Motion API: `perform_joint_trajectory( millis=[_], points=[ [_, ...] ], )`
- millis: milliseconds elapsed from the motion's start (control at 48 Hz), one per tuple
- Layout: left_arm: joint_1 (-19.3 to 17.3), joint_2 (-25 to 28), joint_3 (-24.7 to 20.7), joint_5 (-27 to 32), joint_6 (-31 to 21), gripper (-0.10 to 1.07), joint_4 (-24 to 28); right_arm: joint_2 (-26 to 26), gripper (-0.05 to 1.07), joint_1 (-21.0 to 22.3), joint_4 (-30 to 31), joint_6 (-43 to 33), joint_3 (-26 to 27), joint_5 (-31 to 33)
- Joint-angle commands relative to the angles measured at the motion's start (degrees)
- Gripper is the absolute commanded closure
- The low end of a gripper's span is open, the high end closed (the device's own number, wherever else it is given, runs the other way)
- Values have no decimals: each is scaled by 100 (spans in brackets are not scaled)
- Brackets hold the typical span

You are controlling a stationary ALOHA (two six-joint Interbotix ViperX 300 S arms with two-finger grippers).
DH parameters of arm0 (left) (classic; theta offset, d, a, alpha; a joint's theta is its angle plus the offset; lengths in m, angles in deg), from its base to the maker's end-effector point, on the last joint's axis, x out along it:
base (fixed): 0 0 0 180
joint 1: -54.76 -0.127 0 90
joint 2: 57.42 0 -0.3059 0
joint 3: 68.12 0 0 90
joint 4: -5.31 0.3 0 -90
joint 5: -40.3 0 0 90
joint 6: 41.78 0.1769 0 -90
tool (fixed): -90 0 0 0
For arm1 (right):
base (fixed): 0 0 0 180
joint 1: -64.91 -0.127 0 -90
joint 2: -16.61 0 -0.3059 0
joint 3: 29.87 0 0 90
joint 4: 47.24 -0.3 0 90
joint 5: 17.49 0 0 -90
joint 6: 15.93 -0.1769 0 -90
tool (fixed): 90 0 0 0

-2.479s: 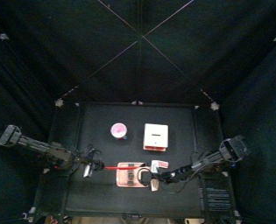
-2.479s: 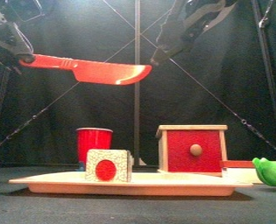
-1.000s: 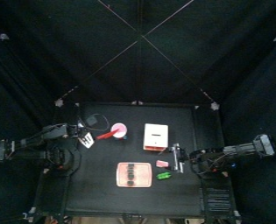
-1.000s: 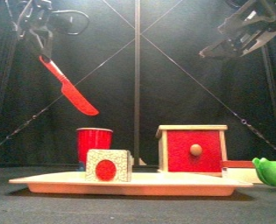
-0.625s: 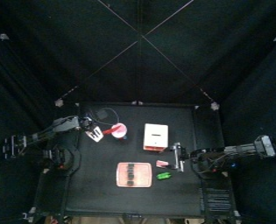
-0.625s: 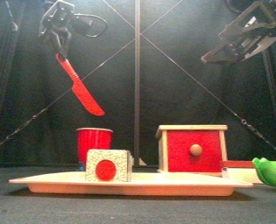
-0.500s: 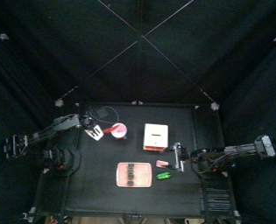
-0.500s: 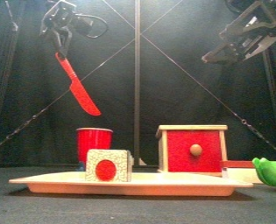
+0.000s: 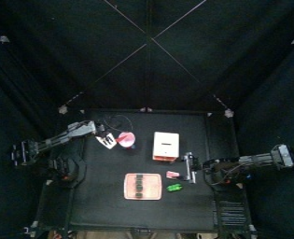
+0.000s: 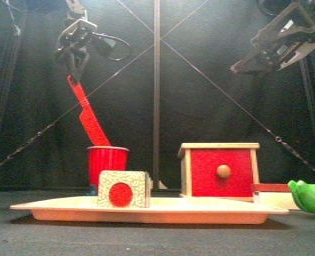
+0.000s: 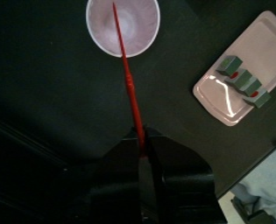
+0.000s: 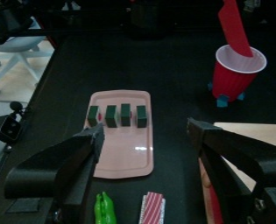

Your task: Put knife in cup

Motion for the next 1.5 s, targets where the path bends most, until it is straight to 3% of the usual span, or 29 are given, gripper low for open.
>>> perform_joint_trajectory(
  millis=[0,479,979,1479],
  points=[
    [-53,132,-53,-26,35,65,-18,9,-1,18,-9,-9,53,-35],
    [-193,694,-114,-97,237,61,-18,-18,-1,18,-9,-9,53,-44],
    [-193,615,-176,-352,229,36,-9,-35,-1,18,-18,-9,44,-44],
    [-176,378,-457,-466,185,34,193,-44,-1,18,-18,-9,26,-44]
  ],
)
